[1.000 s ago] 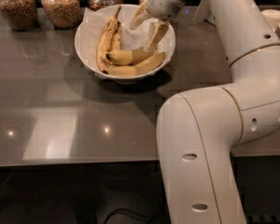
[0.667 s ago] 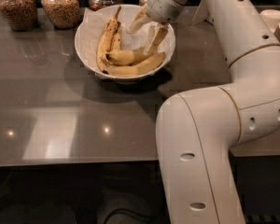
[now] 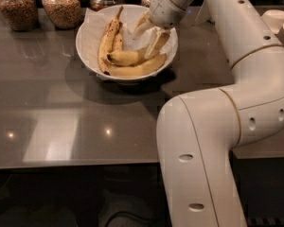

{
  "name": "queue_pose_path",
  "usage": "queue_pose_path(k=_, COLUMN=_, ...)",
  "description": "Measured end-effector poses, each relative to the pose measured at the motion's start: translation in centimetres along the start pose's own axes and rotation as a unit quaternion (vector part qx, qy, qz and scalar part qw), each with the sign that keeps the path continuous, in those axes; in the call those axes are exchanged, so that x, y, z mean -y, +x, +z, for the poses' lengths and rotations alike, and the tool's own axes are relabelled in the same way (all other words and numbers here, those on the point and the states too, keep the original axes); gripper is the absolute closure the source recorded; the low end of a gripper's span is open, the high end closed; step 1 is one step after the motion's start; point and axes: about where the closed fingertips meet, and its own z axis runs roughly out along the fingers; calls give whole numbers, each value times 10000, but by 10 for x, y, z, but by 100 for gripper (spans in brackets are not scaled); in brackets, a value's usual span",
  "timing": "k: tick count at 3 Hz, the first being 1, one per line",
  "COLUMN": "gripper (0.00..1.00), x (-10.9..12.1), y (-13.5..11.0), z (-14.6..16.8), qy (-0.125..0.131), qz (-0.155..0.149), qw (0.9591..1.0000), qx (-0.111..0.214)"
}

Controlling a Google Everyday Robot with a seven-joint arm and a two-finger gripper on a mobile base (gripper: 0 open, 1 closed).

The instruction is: Pick banana from white bowl

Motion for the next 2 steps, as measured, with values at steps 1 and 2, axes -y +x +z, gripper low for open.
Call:
queue_pose_path(k=1, gripper=41, x=-1, y=2, z=8, qy=-71, qz=-13, qw=10000, qx=41)
queue_pose_path(k=2, gripper=39, x=0, y=2, z=15, qy=-125, qz=-37, qw=9999, qx=74)
